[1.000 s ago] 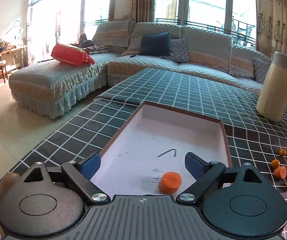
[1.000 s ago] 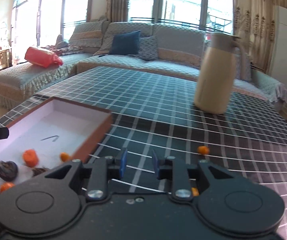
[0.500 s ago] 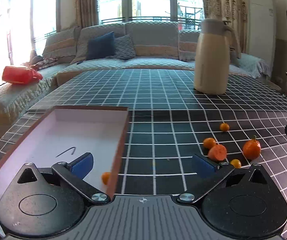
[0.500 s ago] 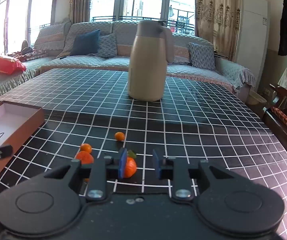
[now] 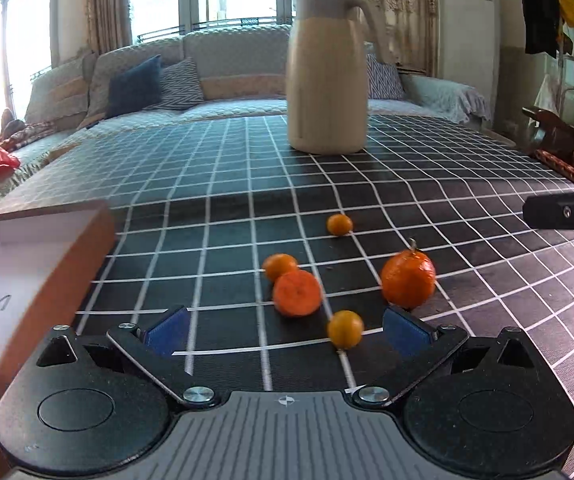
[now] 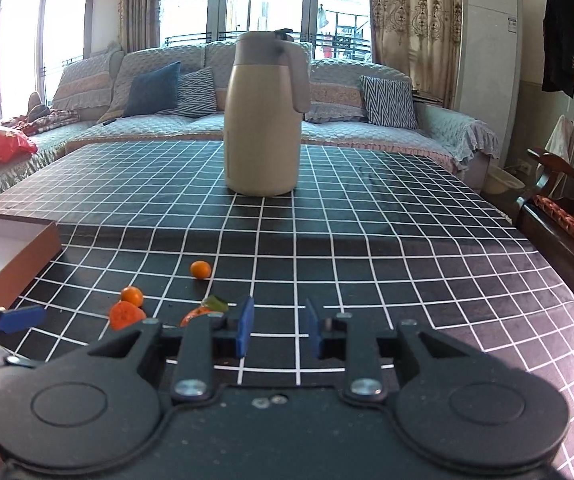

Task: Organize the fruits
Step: 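Grasp another small kumquat with the left tool, then carry the kumquat into the box and open the left tool while the right tool approaches the leafy mandarin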

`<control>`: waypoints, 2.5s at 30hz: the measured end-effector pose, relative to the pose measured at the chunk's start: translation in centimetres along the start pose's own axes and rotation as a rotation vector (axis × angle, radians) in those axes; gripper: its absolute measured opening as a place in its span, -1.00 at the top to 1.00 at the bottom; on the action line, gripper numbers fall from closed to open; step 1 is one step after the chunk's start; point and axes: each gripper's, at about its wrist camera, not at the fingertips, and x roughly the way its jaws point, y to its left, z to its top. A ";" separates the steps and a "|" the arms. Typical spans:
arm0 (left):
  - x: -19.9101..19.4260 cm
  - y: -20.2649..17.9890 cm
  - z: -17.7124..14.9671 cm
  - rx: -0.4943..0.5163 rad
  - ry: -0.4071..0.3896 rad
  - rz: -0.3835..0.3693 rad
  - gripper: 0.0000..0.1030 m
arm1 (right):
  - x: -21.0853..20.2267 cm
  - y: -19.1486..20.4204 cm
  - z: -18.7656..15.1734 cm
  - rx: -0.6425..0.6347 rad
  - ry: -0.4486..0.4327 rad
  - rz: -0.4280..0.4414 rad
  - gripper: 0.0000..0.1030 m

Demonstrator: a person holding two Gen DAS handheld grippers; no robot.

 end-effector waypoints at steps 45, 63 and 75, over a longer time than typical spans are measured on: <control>-0.7 4.1 1.1 -0.035 0.037 0.034 0.60 | 2.8 0.8 -1.0 0.006 0.079 -0.018 0.46; -1.6 12.1 0.7 -0.107 0.041 0.132 0.60 | 3.1 4.1 -1.3 -0.045 0.100 -0.017 0.46; -2.0 15.8 1.0 -0.140 0.021 0.160 0.59 | 3.5 5.7 -1.3 -0.073 0.108 -0.019 0.46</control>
